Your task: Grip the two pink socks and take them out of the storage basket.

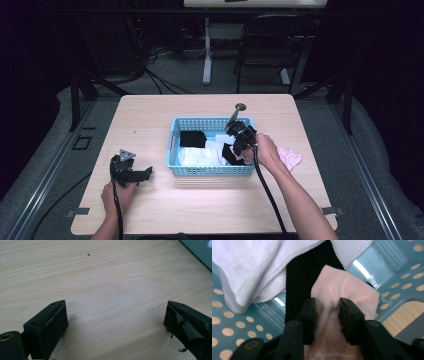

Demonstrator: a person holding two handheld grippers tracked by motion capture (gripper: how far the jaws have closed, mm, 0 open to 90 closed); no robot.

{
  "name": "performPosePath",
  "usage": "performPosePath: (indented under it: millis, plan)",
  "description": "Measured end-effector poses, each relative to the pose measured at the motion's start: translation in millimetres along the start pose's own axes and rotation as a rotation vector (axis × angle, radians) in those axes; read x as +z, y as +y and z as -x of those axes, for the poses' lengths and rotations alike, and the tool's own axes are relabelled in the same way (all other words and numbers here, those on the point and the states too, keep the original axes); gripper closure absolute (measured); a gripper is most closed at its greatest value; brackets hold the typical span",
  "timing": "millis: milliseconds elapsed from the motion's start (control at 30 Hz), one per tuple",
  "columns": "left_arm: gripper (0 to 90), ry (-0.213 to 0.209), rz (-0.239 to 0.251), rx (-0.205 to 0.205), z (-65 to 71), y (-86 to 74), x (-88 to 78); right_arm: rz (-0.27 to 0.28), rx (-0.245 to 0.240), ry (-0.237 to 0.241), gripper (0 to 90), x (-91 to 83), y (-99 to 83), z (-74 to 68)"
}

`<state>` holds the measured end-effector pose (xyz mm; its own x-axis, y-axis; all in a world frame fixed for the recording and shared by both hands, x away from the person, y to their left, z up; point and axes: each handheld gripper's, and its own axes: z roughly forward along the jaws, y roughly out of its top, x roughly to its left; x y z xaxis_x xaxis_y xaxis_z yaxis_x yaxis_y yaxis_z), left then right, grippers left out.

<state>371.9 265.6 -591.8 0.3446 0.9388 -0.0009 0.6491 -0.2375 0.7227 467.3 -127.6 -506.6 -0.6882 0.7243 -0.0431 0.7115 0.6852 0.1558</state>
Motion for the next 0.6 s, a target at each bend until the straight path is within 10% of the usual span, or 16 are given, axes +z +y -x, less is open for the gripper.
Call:
performPosePath:
  millis: [100,600]
  plan:
    - [5.1,0.0,0.0,0.0,0.0,0.0,0.0,0.004,0.01,0.006,84.3,0.2,-1.0,-0.4]
    - [5.1,0.0,0.0,0.0,0.0,0.0,0.0,0.173,0.051,0.073,85.5,-61.4,-3.3,3.4]
